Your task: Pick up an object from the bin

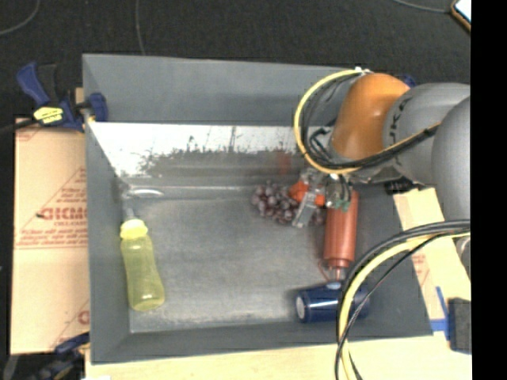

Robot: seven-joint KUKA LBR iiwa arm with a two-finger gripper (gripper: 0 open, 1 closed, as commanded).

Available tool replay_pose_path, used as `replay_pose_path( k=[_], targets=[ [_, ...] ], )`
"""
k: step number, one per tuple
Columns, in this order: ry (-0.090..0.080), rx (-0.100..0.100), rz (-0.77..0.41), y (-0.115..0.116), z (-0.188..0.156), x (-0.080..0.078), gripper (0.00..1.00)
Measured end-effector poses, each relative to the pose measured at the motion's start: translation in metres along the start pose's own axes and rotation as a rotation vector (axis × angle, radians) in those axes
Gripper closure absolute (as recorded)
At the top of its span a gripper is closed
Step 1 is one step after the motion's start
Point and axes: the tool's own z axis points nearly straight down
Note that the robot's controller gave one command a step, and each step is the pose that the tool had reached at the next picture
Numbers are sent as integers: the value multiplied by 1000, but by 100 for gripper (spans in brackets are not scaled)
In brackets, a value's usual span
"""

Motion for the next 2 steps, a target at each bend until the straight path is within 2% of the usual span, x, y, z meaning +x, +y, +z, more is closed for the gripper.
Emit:
replay_pose_path(
  k=[1,2],
  targets=[
    [0,0,0,0,0,0,100],
    [5,1,0,0,-16,2,100]
  ],
)
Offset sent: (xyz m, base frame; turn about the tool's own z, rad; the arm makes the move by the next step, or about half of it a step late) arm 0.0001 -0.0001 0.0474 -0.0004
